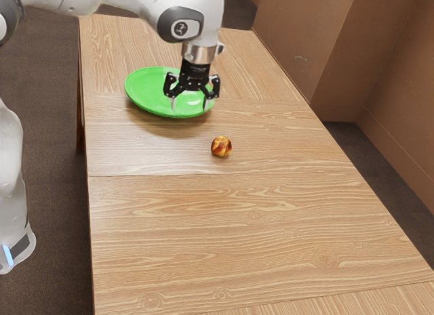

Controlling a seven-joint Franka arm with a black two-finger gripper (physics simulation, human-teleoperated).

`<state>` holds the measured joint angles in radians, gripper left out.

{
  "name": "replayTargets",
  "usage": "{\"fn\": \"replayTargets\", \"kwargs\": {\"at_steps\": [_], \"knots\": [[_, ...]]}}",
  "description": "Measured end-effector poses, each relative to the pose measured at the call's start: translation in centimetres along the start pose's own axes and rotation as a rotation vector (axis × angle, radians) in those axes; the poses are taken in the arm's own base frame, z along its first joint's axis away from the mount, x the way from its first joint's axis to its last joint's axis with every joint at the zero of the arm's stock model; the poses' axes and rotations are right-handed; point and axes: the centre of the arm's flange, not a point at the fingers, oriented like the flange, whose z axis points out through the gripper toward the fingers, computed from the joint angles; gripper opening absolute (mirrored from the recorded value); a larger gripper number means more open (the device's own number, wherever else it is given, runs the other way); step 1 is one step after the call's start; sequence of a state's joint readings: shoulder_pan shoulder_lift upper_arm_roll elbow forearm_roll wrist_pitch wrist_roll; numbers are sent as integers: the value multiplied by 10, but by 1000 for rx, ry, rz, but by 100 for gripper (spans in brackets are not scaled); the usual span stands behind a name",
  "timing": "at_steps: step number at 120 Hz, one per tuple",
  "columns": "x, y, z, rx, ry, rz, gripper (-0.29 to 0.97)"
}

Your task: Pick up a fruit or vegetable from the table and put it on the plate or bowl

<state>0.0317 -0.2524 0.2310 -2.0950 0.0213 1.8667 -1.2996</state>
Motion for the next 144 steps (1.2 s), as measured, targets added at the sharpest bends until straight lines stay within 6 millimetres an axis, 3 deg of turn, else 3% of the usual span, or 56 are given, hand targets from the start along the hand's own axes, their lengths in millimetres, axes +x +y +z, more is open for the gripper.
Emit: {"fn": "replayTargets", "kwargs": {"at_steps": [20, 34, 58, 100, 144], "knots": [[-19, 26, 34, 42, 10, 65, 68], [-21, 32, 38, 26, 16, 82, 68], [-18, 62, 47, -8, 34, 95, 68], [-42, 100, 69, -37, 29, 145, 68], [-25, 105, 88, -33, -2, 104, 68]]}}
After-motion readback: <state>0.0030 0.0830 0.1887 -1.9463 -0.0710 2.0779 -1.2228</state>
